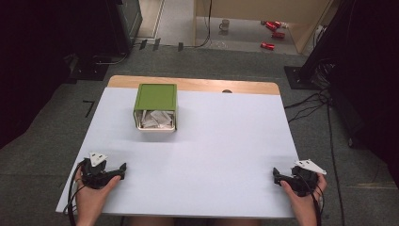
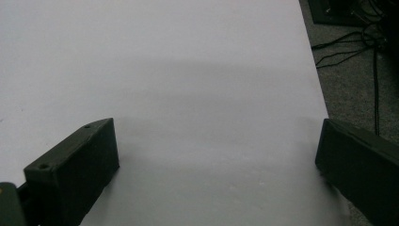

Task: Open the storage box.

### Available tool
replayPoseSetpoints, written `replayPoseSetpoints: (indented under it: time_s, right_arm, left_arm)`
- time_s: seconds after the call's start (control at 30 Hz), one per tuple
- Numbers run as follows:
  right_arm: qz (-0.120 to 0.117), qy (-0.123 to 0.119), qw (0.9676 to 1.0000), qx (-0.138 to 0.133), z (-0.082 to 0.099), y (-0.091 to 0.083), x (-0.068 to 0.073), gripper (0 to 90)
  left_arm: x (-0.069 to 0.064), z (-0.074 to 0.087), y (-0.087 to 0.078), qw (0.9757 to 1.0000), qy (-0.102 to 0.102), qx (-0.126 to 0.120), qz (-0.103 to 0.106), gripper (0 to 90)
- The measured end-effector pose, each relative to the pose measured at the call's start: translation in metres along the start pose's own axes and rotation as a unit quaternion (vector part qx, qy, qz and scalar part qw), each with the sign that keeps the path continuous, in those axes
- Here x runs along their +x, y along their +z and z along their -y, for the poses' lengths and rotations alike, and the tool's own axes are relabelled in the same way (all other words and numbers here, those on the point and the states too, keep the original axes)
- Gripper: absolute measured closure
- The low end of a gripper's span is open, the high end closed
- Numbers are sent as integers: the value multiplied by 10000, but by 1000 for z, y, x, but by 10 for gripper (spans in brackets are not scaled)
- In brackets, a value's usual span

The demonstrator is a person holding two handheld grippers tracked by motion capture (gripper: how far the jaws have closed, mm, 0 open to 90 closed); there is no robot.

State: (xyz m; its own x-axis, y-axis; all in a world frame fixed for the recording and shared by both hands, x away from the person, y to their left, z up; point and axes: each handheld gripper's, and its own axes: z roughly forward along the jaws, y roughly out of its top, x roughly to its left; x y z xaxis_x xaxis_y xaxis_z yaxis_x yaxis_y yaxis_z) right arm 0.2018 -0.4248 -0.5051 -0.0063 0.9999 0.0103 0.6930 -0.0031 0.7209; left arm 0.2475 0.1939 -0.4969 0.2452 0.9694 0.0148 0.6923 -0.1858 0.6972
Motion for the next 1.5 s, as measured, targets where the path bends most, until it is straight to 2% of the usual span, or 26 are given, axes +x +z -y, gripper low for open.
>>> replayPoseSetpoints:
  time_s: [0.07,0.17,0.27,0.4,0.63,0.77,0.87,1.2,1.5]
  right_arm:
    - [-2,8,10000,3,0,0,0,0]
    - [-1,7,10000,-2,0,0,0,0]
    - [2,7,10000,-2,0,0,0,0]
    - [6,-3,10000,-10,0,0,0,0]
    - [1,-1,10000,-1,0,0,0,0]
    - [-3,-9,10000,-3,0,0,0,0]
    - [-3,-8,10000,1,0,0,0,0]
    - [-3,-11,10000,-1,0,0,0,0]
    - [-3,-10,10000,-1,0,0,0,0]
  left_arm:
    - [1,0,-1,10000,-4,17,7,91]
    - [1,0,-4,9999,-83,17,-142,134]
    - [-1,-2,-5,9997,-68,1,-221,138]
    - [-6,-6,-7,9999,-95,-34,-95,142]
    - [-11,-18,-9,9998,-119,-142,-2,151]
    - [-8,-31,-11,9988,-370,-313,81,159]
    - [-6,-43,-11,9979,-486,-421,105,161]
    - [-9,-68,-6,9966,-517,-553,324,263]
    - [-17,-90,0,9963,-467,-654,318,353]
